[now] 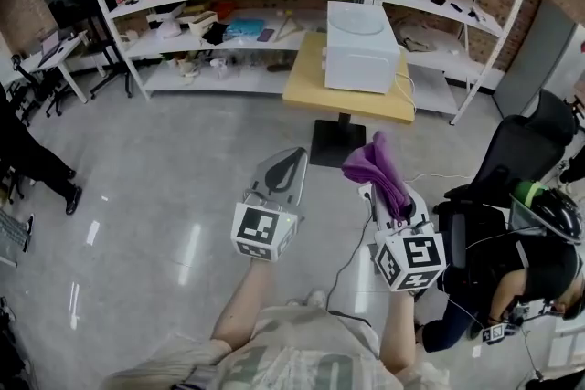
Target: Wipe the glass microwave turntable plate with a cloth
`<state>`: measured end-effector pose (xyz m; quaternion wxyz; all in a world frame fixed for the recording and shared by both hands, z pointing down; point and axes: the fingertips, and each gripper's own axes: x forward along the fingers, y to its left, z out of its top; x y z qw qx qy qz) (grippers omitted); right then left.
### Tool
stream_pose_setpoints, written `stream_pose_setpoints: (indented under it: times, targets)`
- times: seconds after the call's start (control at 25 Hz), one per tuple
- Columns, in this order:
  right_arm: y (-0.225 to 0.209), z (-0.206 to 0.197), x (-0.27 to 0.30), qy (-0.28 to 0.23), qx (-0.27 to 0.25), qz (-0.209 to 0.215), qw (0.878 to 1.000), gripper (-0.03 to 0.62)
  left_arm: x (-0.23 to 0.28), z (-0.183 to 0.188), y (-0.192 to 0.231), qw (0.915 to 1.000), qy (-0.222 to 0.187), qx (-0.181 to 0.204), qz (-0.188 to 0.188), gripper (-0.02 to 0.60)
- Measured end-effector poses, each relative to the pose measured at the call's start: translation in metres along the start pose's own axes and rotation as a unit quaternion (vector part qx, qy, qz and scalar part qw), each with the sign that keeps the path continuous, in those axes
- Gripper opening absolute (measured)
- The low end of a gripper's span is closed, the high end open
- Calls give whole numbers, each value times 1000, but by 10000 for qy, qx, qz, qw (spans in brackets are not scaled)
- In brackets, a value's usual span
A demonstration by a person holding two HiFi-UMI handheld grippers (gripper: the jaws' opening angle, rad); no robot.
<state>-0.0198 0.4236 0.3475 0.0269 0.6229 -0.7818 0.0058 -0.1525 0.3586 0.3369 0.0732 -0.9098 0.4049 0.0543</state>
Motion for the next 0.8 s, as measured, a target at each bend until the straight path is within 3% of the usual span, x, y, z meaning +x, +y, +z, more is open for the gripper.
stream_pose_setpoints:
  times: [0.8]
  targets:
    - [2, -1, -8, 111, -75, -388, 9992, 51, -6, -1, -1, 9998, 60, -64, -187, -3]
